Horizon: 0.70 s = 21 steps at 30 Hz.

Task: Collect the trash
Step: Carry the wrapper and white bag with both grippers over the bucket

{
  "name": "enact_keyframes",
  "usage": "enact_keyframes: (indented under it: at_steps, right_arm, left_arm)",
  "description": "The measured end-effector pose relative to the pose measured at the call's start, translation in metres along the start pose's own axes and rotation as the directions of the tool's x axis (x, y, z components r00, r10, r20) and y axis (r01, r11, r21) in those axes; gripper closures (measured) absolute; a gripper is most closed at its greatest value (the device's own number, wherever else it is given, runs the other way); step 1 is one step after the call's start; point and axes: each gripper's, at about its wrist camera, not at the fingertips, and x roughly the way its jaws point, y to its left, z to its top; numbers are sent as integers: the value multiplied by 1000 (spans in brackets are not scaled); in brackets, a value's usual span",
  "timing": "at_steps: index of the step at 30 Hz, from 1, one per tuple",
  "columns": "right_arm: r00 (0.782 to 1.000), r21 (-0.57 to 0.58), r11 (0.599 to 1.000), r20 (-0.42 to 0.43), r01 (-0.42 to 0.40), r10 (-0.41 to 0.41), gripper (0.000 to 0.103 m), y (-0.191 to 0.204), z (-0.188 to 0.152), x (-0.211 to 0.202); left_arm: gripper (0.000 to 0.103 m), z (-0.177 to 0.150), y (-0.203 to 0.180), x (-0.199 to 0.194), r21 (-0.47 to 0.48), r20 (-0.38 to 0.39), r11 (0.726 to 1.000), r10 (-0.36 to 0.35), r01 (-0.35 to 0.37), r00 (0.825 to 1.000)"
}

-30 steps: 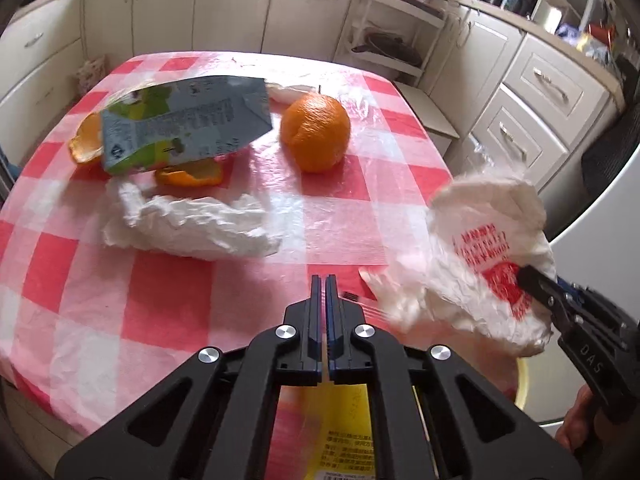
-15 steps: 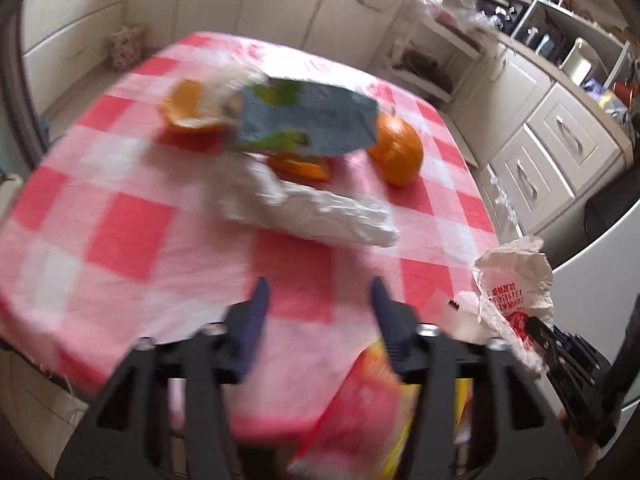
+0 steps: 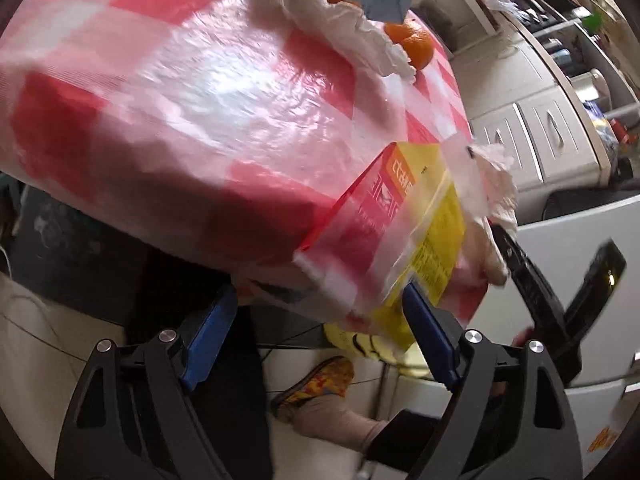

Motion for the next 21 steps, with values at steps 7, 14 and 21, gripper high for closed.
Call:
enact_keyframes:
  at_steps: [7, 14, 21]
  right_arm:
    - [1000, -14, 1000, 15, -9, 9, 91, 3, 1, -5]
    - [998, 26, 1000, 63, -6, 4, 91, -7, -5, -34]
    - [994, 115, 993, 98, 39, -51, 91, -34, -36, -73]
  left_arm:
    - [71, 1, -13, 10, -68, 12, 994, -80, 80, 997]
    - [93, -5, -35, -6, 30, 68, 999, -29, 27, 997]
    - [93, -14, -70, -50, 186, 158, 982, -75, 45, 985]
